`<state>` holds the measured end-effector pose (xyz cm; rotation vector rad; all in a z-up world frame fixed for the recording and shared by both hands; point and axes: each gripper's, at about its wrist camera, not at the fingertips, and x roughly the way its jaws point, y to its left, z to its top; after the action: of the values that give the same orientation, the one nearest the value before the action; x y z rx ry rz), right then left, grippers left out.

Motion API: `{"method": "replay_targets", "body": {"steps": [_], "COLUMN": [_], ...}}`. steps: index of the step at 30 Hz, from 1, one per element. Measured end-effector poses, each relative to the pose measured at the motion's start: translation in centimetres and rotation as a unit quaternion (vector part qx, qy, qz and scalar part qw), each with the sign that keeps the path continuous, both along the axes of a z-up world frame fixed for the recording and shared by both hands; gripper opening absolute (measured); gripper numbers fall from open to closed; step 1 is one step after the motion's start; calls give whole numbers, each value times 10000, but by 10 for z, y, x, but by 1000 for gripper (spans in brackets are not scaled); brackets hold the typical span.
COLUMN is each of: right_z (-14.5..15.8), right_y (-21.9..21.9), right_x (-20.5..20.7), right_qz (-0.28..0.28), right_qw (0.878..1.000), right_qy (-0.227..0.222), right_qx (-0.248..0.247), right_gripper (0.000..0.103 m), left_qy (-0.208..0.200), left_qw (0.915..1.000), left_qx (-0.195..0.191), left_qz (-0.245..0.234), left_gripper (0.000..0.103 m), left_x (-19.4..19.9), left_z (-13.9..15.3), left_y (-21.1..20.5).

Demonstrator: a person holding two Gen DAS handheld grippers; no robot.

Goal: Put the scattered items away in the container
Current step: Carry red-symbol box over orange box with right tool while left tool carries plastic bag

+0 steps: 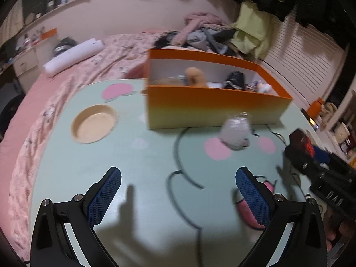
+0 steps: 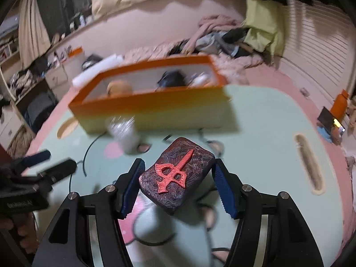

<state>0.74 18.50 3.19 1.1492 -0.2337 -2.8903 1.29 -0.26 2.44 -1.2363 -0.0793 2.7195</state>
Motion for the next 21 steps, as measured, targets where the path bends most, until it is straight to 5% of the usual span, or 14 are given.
{"method": "replay_targets", "body": {"steps": [5,13,18,20,21], "right_z": [19,24,18,16,15], "right_y": [30,60,55,50,47], "right_x": [7,7,4,4,5], "right_qz": [-387,-690,-584,-514,-485], "right_qw": [9989,9967,9974,9979,9981], "right_qy": [267,270,196,180,175], "right_qx": [-92,-326,-375,-349,-339], "right_gripper": [63,63,63,63,63], "left_qy": [-37,-266,-417,-407,-405], "left_qw": [9995,9986,9977,9978,9977], "left_qx": [151,-16,121,118,118], "left_qz": [-273,-447,-527,-517,-538], "left_gripper": [102,79,75,65,50], "left_x": [-12,-45,-61,-64,-64], "left_z": [1,-6,-10,-10,-10], "left_y": [28,65,76,76,76]}}
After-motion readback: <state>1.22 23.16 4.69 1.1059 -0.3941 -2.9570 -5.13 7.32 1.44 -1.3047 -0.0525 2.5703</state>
